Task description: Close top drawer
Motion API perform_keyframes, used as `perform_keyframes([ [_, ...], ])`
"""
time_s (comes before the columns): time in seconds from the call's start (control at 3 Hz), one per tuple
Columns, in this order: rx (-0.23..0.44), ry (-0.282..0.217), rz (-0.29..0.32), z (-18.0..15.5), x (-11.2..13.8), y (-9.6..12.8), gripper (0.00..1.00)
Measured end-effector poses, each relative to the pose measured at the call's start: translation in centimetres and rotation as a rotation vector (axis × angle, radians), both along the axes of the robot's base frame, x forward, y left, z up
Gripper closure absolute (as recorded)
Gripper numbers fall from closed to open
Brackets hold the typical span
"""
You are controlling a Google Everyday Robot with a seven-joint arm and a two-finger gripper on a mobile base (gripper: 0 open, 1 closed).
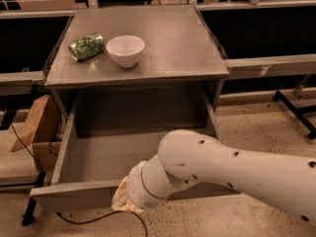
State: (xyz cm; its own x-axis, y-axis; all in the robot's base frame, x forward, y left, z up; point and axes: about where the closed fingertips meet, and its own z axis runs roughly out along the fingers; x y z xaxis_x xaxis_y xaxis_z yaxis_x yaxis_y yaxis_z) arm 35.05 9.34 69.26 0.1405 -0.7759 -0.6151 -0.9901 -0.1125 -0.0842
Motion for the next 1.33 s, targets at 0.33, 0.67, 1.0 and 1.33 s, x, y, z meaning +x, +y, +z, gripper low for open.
perform_keyframes([
  [0.33,0.007,-0.001,-0.002,-0.9,0.6,0.4,1.00],
  [0.67,0.000,0.008,0.000,-2.8,2.2,1.8,1.00],
  [1.0,-0.004,0.007,0.000,-3.1,2.4,2.0,1.00],
  [1.33,-0.049,-0.033,-0.011,-2.9,4.3,2.4,1.00],
])
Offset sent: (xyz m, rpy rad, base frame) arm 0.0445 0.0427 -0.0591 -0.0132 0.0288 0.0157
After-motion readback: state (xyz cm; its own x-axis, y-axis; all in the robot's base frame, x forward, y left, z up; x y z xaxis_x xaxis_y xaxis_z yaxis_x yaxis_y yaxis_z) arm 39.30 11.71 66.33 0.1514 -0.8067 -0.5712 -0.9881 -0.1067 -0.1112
